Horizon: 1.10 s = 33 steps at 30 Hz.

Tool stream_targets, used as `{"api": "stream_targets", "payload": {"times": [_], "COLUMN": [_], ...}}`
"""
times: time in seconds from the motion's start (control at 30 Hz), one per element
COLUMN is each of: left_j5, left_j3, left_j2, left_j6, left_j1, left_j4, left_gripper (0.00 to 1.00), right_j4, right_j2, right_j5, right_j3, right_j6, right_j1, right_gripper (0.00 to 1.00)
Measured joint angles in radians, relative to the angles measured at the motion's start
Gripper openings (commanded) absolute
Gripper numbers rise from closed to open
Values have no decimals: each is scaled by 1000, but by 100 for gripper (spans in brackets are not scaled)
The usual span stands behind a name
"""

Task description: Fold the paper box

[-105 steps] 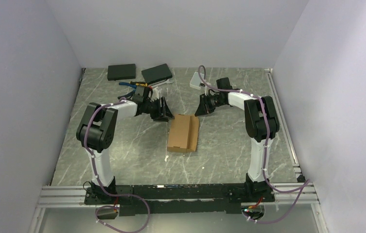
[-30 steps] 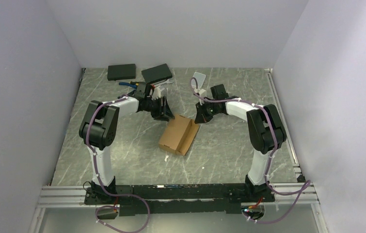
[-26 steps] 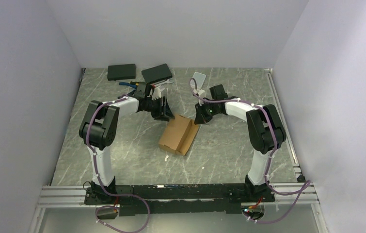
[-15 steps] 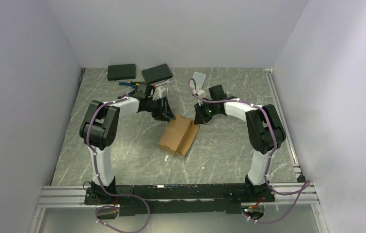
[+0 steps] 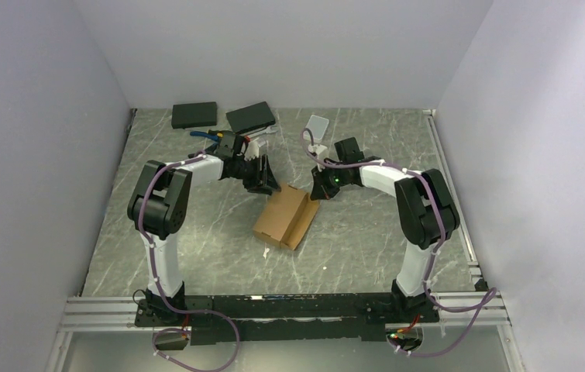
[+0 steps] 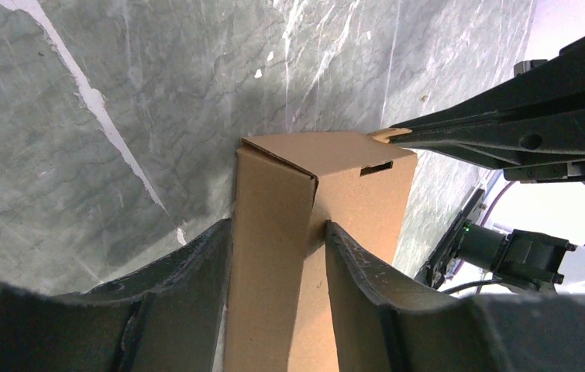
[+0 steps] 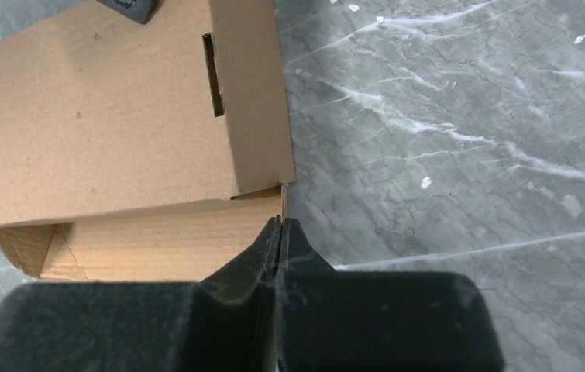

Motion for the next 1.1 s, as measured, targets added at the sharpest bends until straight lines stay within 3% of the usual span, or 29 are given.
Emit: {"api": "stream_targets", "payload": {"times": [1.1], "left_j5": [12], "left_j3": [-20], "left_j2": [0], "left_j6": [-60], "left_j1": [7], "left_j4": [20], "left_gripper": [51], "right_j4": [15], "right_j2": [-104], "right_j5": [109], "right_j3": [-74], "right_j6": [-128], "right_j1": [75], "right_gripper": [0]}}
